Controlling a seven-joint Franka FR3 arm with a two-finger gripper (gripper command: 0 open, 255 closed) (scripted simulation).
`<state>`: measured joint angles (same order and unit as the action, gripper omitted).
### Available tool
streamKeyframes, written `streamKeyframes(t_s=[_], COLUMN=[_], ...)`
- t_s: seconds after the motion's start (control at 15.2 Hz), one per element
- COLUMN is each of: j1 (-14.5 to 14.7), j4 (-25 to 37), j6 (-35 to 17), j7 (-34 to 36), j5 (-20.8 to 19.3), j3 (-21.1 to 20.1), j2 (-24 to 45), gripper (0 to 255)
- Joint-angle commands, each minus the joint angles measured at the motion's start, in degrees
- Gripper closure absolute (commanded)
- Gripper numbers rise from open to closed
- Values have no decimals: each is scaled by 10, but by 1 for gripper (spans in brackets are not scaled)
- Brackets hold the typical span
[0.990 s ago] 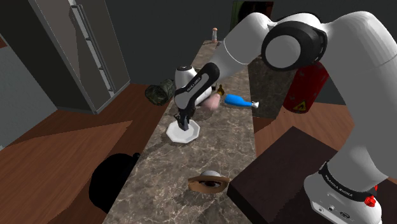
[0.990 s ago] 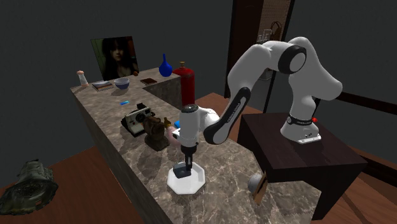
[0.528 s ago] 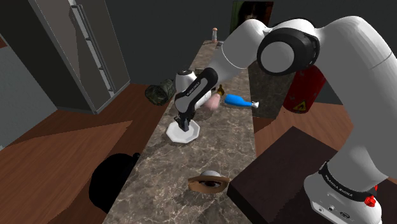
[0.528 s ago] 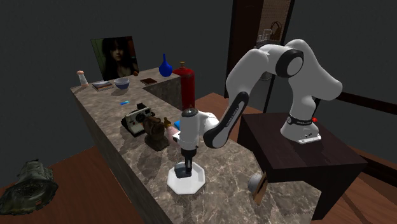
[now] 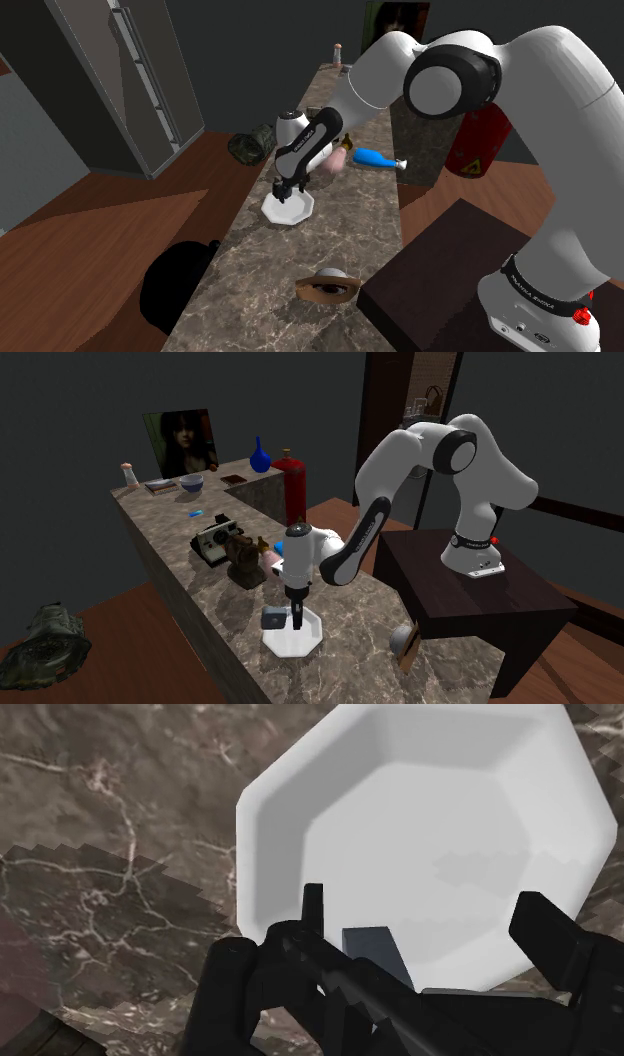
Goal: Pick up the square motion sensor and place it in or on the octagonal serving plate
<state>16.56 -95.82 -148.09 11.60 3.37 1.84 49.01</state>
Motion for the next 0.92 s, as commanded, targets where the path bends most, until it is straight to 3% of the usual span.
streamKeyframes(t_s=[0.0, 0.33, 0.86], j1=[0, 2, 2], j4=[0, -30, -30], j6=[0, 34, 34], j7=[0, 1, 1], j5=[0, -2, -2], j3=[0, 3, 3], j2=[0, -64, -64], gripper=[0, 0, 0])
